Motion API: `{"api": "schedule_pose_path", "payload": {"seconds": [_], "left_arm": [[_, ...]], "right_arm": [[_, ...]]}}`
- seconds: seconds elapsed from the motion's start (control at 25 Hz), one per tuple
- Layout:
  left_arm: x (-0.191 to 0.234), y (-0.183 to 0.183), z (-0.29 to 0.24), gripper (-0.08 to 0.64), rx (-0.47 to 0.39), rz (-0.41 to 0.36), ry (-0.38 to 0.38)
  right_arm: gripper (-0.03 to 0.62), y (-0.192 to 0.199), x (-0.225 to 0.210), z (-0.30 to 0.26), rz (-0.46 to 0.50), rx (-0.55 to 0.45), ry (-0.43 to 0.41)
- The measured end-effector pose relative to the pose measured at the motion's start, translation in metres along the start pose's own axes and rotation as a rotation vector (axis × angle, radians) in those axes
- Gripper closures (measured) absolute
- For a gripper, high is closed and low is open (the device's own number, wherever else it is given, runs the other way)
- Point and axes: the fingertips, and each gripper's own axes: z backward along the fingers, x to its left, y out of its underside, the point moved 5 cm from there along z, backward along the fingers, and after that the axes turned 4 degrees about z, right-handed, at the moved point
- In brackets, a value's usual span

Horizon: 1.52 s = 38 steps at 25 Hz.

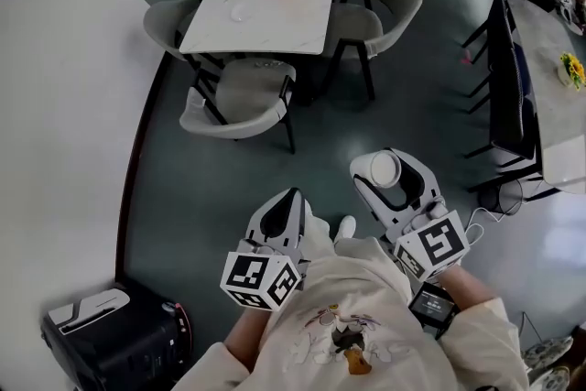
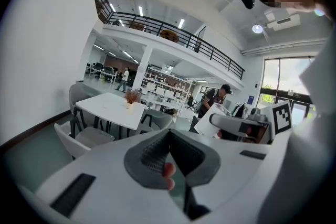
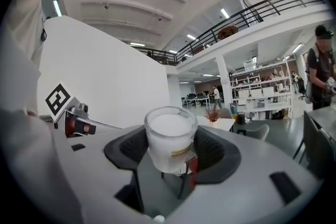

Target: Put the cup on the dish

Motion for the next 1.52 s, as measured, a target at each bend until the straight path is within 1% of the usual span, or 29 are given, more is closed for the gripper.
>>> {"api": "schedule_pose_path", "payload": {"seconds": [0.12, 0.28, 0.48, 0.6, 0.76, 0.96, 1.16, 1.32, 1.52], "left_arm": [[-0.005, -0.001, 0.003, 0.557, 0.0, -0.021, -0.011], [-0.001, -0.001, -0.004, 0.557, -0.007, 0.01, -0.017], [0.002, -0.005, -0.013, 0.557, 0.003, 0.011, -0.005], [0.011, -0.007, -0.021, 0.557, 0.01, 0.027, -0.001], [0.033, -0.011, -0.038, 0.557, 0.023, 0.058, -0.012], [0.053, -0.03, -0.058, 0.557, 0.01, 0.049, -0.005], [0.085, -0.048, -0.083, 0.557, 0.014, 0.081, 0.007], [0.11, -0.074, -0.105, 0.557, 0.003, 0.074, -0.001], [0.14, -0.107, -0.13, 0.557, -0.004, 0.069, 0.007]], "right_arm": [[0.324, 0.0, -0.005, 0.009, 0.013, 0.001, -0.003], [0.324, 0.001, -0.012, 0.007, 0.008, -0.007, -0.004], [0.324, 0.003, -0.016, -0.002, -0.023, -0.008, -0.03], [0.324, 0.003, -0.019, -0.013, -0.019, 0.0, -0.032], [0.324, 0.004, -0.027, -0.034, -0.004, 0.013, -0.019], [0.324, 0.003, -0.036, -0.065, 0.01, 0.03, -0.02], [0.324, -0.001, -0.04, -0.107, 0.018, 0.044, -0.023], [0.324, -0.009, -0.047, -0.144, 0.032, 0.059, -0.032], [0.324, -0.024, -0.056, -0.19, 0.042, 0.066, -0.029]]}}
